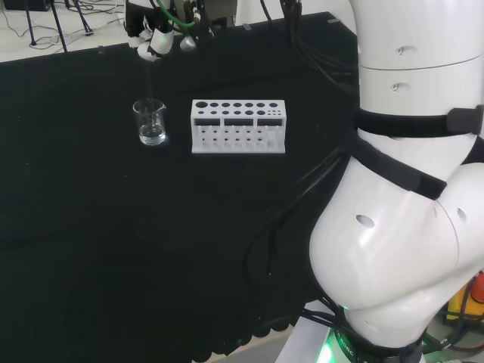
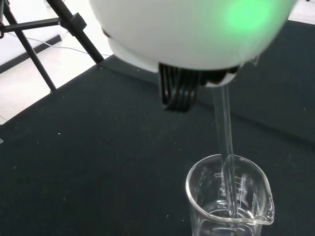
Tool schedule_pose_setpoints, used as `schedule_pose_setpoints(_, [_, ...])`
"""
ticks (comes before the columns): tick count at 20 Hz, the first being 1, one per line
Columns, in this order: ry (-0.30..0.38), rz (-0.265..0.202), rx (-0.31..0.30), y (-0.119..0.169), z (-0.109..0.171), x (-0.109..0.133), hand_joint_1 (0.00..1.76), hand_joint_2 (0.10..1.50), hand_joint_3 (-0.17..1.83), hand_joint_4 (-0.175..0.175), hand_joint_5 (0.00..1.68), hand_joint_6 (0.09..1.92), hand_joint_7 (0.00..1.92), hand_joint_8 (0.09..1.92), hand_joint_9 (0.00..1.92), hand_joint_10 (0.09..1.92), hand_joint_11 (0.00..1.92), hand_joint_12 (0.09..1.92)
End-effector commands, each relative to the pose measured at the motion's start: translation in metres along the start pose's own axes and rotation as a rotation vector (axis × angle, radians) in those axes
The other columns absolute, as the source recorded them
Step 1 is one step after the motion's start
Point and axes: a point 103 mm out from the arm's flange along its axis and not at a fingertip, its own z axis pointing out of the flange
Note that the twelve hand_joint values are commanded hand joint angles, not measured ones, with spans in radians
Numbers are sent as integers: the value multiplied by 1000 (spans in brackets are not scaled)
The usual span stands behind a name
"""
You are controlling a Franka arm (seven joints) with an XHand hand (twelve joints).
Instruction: Put the glass rod back on the white test tube rack.
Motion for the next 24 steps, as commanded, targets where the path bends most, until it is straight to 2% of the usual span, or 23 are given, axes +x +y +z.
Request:
schedule_pose_setpoints(1, [2, -11, 1, 0, -1, 4, 1348, 378, 1070, -175, 1432, 355, 1461, 798, 1874, 539, 1689, 707])
schedule_pose_setpoints(13, [22, 2, -32, -4, -35, 4, 1348, 380, 1068, -175, 1432, 353, 1460, 799, 1874, 539, 1689, 707])
schedule_pose_setpoints(24, [8, 46, -86, -40, -80, -23, 1348, 381, 1066, -175, 1432, 352, 1460, 799, 1874, 540, 1690, 706])
